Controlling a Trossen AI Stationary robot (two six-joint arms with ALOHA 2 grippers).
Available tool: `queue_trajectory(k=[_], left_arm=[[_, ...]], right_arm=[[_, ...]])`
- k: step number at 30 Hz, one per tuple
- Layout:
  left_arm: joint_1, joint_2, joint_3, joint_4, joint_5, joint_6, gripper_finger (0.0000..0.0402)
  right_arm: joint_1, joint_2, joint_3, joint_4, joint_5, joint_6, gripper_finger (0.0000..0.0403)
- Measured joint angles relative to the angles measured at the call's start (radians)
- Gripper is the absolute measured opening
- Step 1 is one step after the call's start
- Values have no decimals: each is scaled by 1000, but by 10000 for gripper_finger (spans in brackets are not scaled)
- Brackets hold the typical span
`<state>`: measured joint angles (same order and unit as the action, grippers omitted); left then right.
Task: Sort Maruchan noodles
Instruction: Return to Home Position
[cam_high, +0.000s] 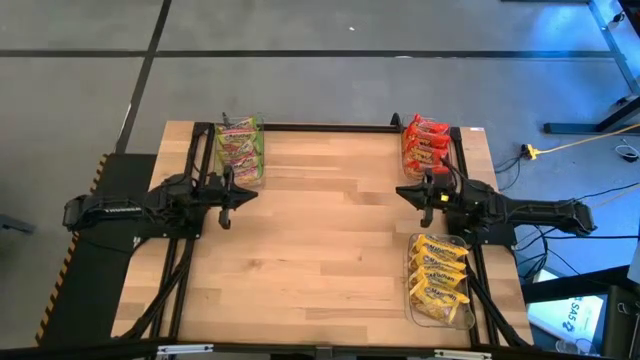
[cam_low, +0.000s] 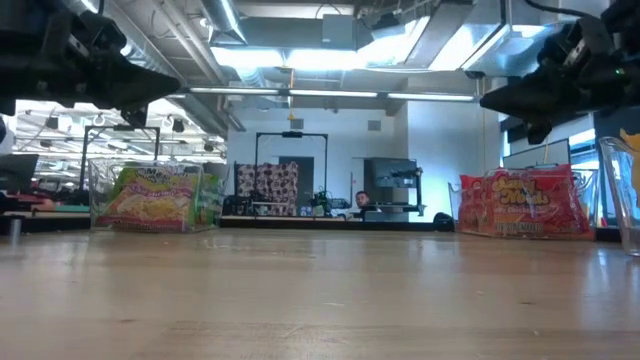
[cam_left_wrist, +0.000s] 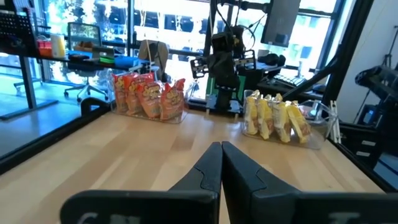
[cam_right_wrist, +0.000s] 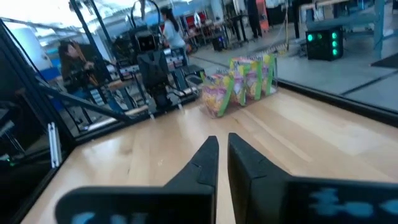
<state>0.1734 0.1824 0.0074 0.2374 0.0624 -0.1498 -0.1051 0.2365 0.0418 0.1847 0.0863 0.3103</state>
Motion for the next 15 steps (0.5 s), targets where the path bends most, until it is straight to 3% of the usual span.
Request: queue_trajectory(k=[15], left_arm=[[0,-75,0,-48,0,25,2]], right_arm=[[0,-230,-33,-89,-17,1,7]])
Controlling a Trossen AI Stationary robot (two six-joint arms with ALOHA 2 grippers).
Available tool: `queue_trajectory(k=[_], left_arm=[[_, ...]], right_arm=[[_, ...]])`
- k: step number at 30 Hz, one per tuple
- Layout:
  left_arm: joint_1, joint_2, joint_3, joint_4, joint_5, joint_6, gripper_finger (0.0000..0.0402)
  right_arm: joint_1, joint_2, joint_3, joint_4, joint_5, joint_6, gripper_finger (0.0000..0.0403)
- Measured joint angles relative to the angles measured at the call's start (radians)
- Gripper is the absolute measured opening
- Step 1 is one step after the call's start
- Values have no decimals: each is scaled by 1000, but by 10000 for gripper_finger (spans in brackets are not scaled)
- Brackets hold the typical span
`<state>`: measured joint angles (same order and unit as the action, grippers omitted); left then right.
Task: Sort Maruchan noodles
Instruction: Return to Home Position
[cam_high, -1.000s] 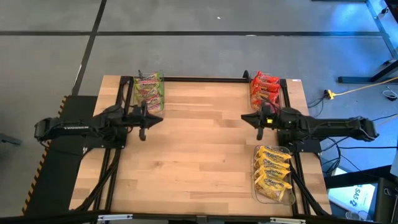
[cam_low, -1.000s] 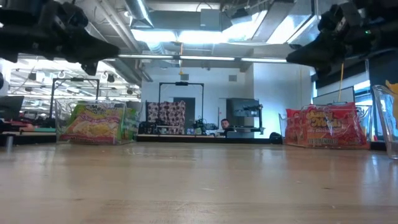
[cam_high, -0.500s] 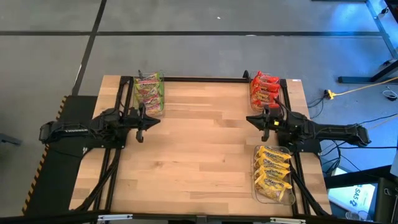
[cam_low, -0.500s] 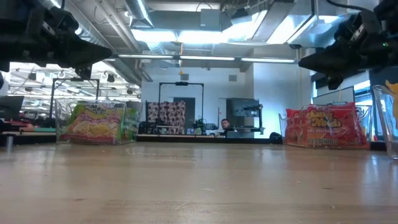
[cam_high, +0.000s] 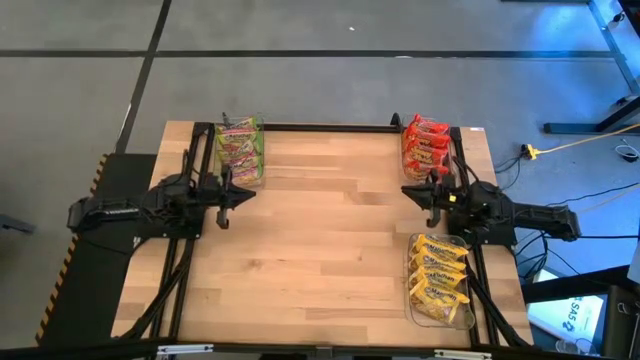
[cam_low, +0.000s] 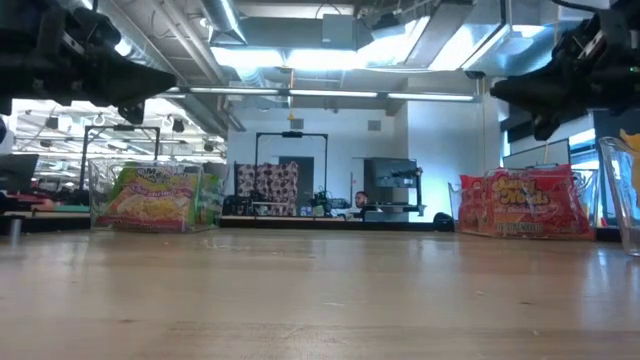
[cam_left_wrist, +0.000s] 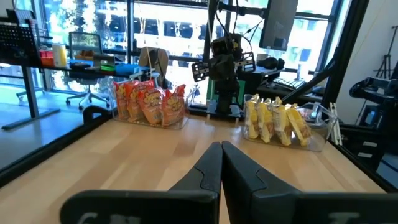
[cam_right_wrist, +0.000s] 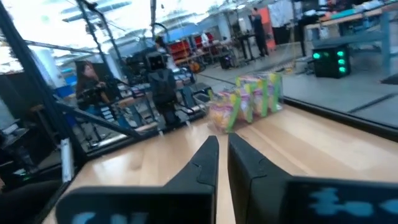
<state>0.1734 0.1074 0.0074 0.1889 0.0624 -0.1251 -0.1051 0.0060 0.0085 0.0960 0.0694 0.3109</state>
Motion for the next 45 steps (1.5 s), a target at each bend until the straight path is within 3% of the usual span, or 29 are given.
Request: queue_trajectory(k=[5,11,45], left_arm=[[0,-67,0,-44,-16,-6,2],[0,-105,1,-171,-24,-65,2],[0,-84,1,-178,-61,-22,2]], right_arm=[[0,-1,0,-40,73,15,7],[0,0,0,-46,89,21,7],[0,0,0,-47,69,2,7]])
